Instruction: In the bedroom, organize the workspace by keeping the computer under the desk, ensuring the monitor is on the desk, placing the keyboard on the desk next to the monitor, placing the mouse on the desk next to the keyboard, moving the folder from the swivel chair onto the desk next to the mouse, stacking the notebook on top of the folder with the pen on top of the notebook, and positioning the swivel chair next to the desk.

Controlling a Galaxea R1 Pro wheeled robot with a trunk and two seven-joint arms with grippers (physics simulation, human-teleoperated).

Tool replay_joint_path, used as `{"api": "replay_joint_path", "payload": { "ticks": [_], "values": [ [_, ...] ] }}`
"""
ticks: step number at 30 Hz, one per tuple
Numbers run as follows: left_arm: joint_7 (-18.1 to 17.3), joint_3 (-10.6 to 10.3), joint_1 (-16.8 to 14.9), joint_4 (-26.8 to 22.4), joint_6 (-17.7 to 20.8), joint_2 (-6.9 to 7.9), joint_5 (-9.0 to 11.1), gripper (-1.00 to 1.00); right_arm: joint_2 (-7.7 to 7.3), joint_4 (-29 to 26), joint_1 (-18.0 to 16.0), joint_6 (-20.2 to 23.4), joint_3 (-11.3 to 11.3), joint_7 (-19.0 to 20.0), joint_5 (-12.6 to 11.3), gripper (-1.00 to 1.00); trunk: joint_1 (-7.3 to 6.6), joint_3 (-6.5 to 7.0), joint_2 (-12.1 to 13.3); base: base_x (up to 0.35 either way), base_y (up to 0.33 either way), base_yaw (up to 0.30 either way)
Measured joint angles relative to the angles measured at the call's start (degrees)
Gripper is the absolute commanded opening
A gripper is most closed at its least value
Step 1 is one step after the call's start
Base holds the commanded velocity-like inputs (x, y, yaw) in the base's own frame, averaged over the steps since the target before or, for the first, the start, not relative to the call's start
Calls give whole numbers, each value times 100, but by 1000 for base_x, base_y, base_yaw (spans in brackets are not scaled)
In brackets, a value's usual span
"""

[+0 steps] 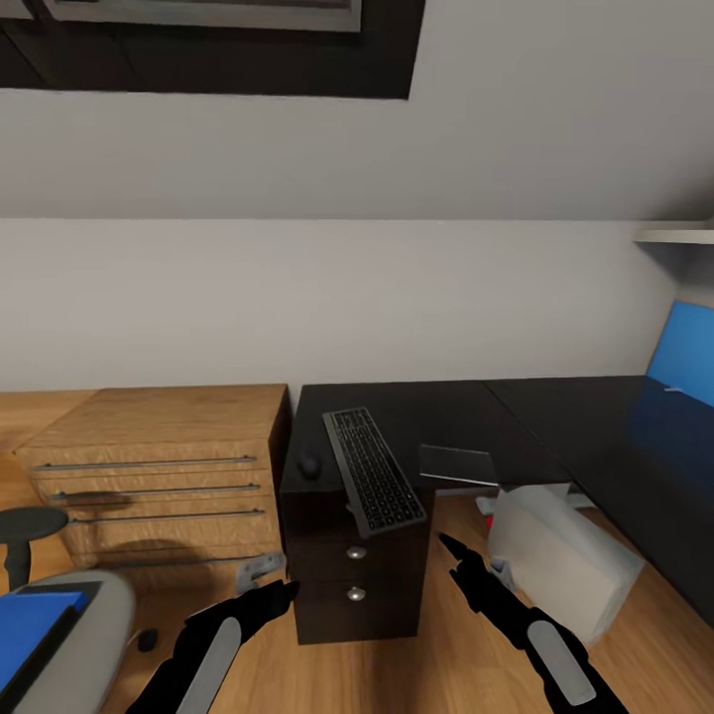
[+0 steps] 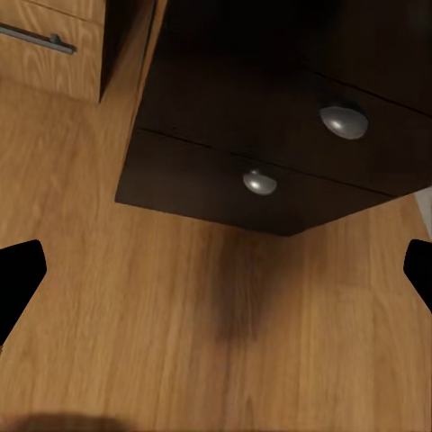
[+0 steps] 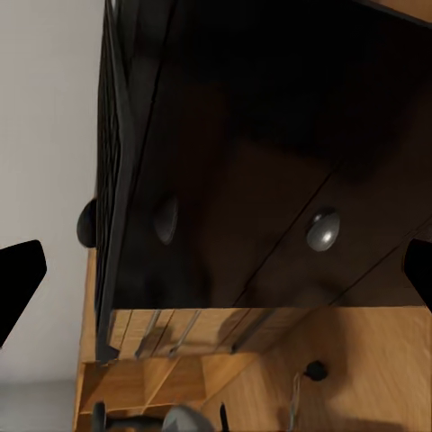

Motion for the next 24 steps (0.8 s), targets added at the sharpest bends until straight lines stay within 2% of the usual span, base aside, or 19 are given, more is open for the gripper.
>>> {"api": "replay_joint_path", "payload": {
  "ticks": [13, 19, 24],
  "values": [
    [-12, -3, 0, 0, 0, 5, 1, 100, 124, 33, 0, -1, 17, -6, 15, 100, 0, 0, 0, 86, 58, 0],
    [-9, -3, 0, 0, 0, -5, 4, 100, 162, 36, 0, -2, 173, -7, 16, 100, 1, 0, 0, 52, 49, 0],
    [-11, -3, 0, 4, 0, -4, 9, 100, 163, 37, 0, -3, 212, -5, 15, 100, 0, 0, 0, 144, 129, 0]
  ]
}}
